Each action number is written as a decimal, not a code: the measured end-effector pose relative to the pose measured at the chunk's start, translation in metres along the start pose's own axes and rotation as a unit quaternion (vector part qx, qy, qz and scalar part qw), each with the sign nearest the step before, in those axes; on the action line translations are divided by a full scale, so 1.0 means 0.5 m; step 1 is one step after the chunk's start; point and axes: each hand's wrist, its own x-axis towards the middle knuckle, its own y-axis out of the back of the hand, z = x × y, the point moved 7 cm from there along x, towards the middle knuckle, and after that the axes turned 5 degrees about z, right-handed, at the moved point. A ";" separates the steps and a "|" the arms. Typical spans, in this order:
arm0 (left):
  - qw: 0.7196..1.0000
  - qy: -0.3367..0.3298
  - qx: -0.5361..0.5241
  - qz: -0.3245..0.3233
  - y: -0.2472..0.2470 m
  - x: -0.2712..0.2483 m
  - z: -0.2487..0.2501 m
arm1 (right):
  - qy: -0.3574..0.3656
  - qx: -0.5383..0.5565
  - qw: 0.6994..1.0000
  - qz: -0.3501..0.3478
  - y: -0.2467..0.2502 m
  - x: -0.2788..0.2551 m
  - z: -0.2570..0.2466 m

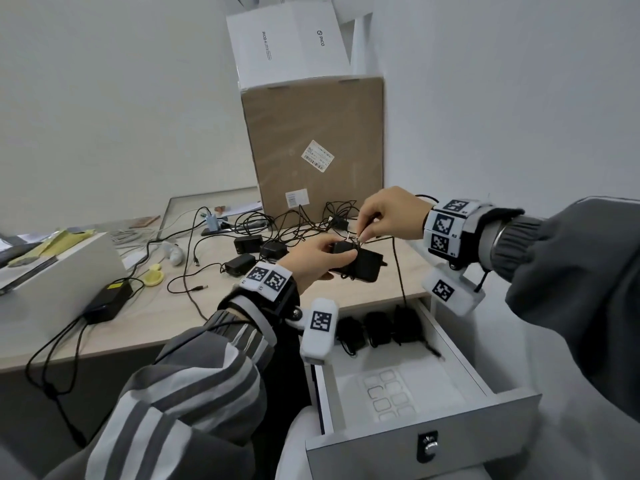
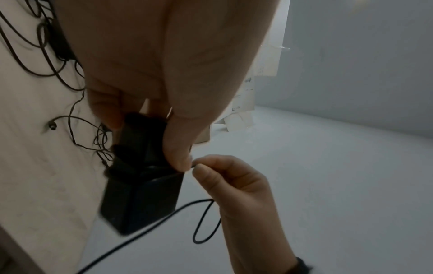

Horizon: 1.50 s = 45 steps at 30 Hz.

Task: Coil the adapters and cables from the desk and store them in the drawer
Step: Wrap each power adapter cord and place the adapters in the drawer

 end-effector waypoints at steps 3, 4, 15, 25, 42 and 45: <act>0.999 0.001 0.027 -0.042 -0.008 -0.008 0.008 | 0.004 0.025 1.000 -0.012 -0.005 0.000 0.003; 0.998 0.006 0.024 -0.054 -0.010 -0.011 0.010 | 0.004 0.037 0.999 -0.012 -0.006 -0.001 0.005; 0.979 -0.002 -0.146 -0.143 -0.027 -0.037 -0.007 | -0.035 0.206 0.977 -0.046 -0.020 -0.023 0.027; 0.954 -0.070 -0.290 -0.027 -0.027 -0.022 0.029 | -0.112 0.375 0.919 0.042 -0.048 -0.032 0.074; 0.911 -0.056 -0.298 0.281 0.016 0.018 0.036 | -0.118 0.181 0.976 0.012 -0.090 -0.067 0.055; 0.909 -0.039 -0.240 0.337 0.039 0.018 0.025 | -0.084 0.113 0.990 -0.021 -0.097 -0.069 0.029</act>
